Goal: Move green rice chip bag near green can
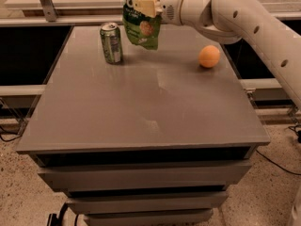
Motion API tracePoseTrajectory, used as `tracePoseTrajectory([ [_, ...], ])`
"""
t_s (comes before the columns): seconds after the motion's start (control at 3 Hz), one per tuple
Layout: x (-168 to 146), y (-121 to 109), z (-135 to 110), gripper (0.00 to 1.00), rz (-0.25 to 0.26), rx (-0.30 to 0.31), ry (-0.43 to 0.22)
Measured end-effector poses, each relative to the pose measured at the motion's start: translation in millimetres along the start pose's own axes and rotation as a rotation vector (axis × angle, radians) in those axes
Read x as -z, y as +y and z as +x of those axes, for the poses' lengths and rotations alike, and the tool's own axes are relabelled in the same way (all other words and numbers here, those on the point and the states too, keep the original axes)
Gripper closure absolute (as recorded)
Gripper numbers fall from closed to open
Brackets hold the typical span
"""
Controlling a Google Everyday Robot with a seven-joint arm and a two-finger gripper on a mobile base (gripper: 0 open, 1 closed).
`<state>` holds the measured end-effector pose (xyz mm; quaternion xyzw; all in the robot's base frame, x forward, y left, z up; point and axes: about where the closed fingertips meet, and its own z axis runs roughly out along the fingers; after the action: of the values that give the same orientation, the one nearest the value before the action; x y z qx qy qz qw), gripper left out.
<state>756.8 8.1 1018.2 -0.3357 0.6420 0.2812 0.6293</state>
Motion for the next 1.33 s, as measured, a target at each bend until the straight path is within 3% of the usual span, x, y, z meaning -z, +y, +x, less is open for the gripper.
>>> tracePoseTrajectory([
  [0.67,-8,4,26,0.35,0.014,-0.037,0.06],
  [1.0,-10,7,33,0.12,0.013,-0.075,0.039],
  [1.33,-14,12,35,0.0,-0.004,-0.086,0.023],
])
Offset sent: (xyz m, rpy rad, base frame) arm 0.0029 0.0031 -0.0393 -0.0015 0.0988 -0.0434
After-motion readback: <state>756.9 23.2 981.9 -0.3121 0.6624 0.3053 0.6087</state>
